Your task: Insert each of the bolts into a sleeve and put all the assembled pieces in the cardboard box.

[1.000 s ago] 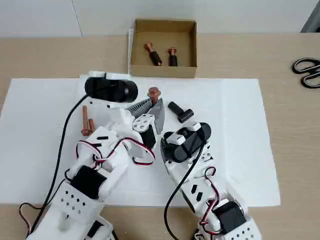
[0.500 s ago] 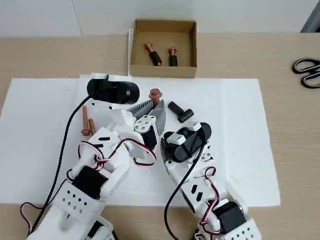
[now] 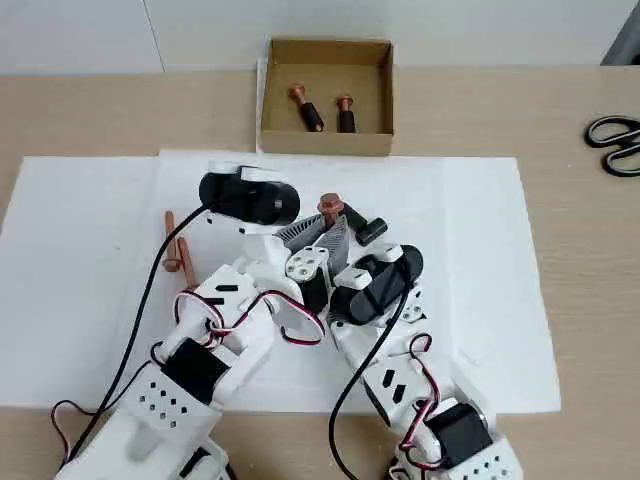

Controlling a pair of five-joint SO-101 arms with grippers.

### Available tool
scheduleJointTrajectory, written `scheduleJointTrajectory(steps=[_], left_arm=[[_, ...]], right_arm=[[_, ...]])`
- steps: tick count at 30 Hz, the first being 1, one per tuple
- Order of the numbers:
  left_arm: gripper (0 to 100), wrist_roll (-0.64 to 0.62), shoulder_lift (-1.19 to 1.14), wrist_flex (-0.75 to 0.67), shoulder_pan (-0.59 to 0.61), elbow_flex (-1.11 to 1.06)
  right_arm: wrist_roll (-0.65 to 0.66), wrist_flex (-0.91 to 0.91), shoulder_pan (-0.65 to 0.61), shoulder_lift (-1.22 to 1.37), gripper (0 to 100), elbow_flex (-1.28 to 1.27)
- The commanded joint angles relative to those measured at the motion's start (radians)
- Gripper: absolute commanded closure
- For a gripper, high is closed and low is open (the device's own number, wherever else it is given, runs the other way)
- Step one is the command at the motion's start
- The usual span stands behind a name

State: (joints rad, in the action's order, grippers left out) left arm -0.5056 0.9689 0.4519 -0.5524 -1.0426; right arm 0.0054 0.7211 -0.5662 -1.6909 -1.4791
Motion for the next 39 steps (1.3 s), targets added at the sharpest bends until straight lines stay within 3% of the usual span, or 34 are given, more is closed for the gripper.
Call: scheduleJointTrajectory(steps=[1,12,39], left_arm=[[99,-0.005,0.021,-0.034,-0.002,0.005],[99,-0.005,0.029,-0.026,-0.002,-0.05],[99,-0.005,0.031,0.173,-0.008,-0.05]], right_arm=[[-0.011,-0.019,-0.007,-0.018,99.5,0.014],[-0.011,-0.019,-0.005,-0.022,99.5,0.015],[-0.011,-0.022,0.028,-0.025,99.5,0.017]])
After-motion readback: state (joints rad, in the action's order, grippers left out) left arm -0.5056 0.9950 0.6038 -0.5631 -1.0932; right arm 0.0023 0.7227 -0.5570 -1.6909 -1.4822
